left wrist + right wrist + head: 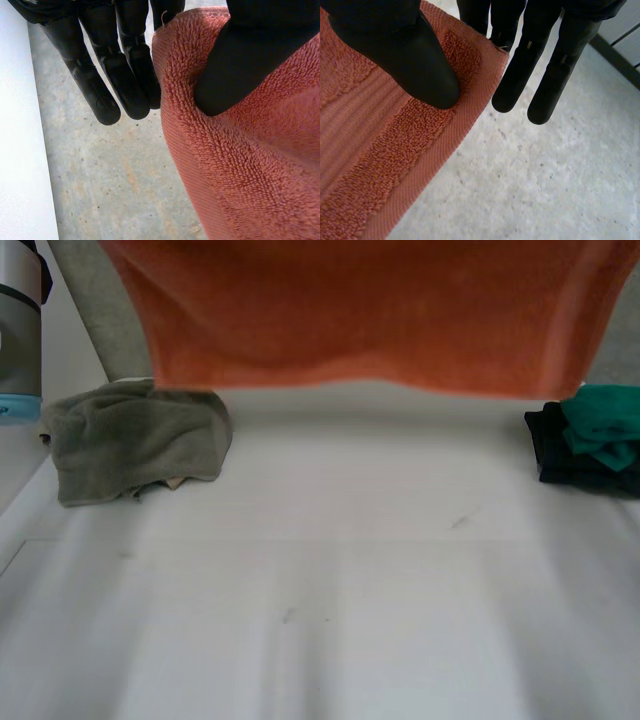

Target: Fold the laundry.

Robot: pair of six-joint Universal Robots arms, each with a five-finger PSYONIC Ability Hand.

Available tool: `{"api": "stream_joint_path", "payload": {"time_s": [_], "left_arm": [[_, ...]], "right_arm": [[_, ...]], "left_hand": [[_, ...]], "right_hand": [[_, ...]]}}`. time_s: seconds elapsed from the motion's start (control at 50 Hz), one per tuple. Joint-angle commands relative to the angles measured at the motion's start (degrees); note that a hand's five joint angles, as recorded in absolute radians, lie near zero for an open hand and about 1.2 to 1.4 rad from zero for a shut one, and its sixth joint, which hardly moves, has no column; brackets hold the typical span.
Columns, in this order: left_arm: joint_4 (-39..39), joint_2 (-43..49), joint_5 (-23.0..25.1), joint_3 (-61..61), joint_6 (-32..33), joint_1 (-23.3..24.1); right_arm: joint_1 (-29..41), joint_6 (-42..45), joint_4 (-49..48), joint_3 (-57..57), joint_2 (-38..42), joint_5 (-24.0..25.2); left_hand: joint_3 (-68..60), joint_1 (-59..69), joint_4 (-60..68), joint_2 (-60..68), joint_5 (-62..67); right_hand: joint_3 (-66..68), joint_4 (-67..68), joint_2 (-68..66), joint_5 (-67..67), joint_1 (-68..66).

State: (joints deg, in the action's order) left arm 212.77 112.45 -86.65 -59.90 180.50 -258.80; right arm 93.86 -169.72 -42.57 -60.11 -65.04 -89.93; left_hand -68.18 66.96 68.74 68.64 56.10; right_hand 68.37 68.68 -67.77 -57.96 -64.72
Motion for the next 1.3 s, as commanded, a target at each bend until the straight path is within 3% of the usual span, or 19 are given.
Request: {"api": "stream_joint_path", "payload": {"time_s": [0.02,0.22,0.38,0.52,0.64,0.7,0.76,0.86,0.96,1.04,1.08,1.2,1.3], "left_arm": [[-1.83,-1.26,-0.27,-9.17,-1.64,-0.57],[-1.22,-4.42,5.26,-29.38,-2.52,-1.1],[-3.15,-9.69,11.5,-46.0,-2.08,-3.73],[-18.16,-18.3,16.78,-56.81,0.02,-7.94],[-40.13,-27.89,21.08,-60.25,8.72,-14.97],[-51.72,-31.58,24.15,-60.6,14.51,-18.31],[-54.65,-32.2,26.52,-60.43,18.55,-19.63],[-51.5,-30.45,28.38,-58.59,22.7,-19.73],[-43.33,-23.78,27.16,-54.37,21.13,-16.84],[-38.05,-16.66,22.24,-48.31,17.35,-11.74],[-36.56,-13.15,17.51,-43.58,14.81,-9.63],[-29.71,-5.32,9.06,-34.07,10.84,-5.93],[-25.57,2.15,4.39,-28.0,10.22,-3.56]], "right_arm": [[-0.34,-1.75,3.88,-3.69,0.0,3.18],[-4.21,-2.55,14.44,-13.45,-0.08,11.61],[-8.52,5.52,26.21,-24.08,-2.89,20.84],[-14.23,21.07,42.47,-31.03,-8.43,27.27],[-20.99,39.35,62.94,-33.32,-13.18,27.27],[-24.94,53.3,74.18,-34.46,-14.58,27.62],[-25.75,59.22,76.93,-34.81,-14.59,27.97],[-22.86,53.89,73.17,-33.59,-12.31,28.15],[-18.72,46.07,64.74,-30.95,-8.62,27.62],[-15.47,38.51,57.17,-27.88,-5.1,26.57],[-13.8,34.9,53.57,-25.77,-2.99,25.78],[-9.32,22.51,39.78,-18.65,3.95,16.03],[-6.15,19.34,31.6,-15.48,8.7,12.51]], "left_hand": [[-11.82,13.04,11.26,11.36,13.9],[-11.82,13.04,11.26,11.36,13.9],[-11.82,13.04,11.26,11.36,13.9],[-11.82,13.04,11.26,11.36,13.9],[-11.82,13.04,11.26,11.36,13.9],[-11.82,13.04,11.26,11.36,13.9],[-11.82,13.04,11.26,11.36,13.9],[-11.82,13.04,11.26,11.36,13.9],[-11.82,13.04,11.26,11.36,13.9],[-11.82,13.04,11.26,11.36,13.9],[-11.82,13.04,11.26,11.36,13.9],[-11.82,13.04,11.26,11.36,13.9],[-11.82,13.04,11.26,11.36,13.9]], "right_hand": [[11.63,11.32,-12.23,-12.04,-15.28],[11.63,11.32,-12.23,-12.04,-15.28],[11.63,11.32,-12.23,-12.04,-15.28],[11.63,11.32,-12.23,-12.04,-15.28],[11.63,11.32,-12.23,-12.04,-15.28],[11.63,11.32,-12.23,-12.04,-15.28],[11.63,11.32,-12.23,-12.04,-15.28],[11.63,11.32,-12.23,-12.04,-15.28],[11.63,11.32,-12.23,-12.04,-15.28],[11.63,11.32,-12.23,-12.04,-15.28],[11.63,11.32,-12.23,-12.04,-15.28],[11.63,11.32,-12.23,-12.04,-15.28],[11.63,11.32,-12.23,-12.04,-15.28]]}}
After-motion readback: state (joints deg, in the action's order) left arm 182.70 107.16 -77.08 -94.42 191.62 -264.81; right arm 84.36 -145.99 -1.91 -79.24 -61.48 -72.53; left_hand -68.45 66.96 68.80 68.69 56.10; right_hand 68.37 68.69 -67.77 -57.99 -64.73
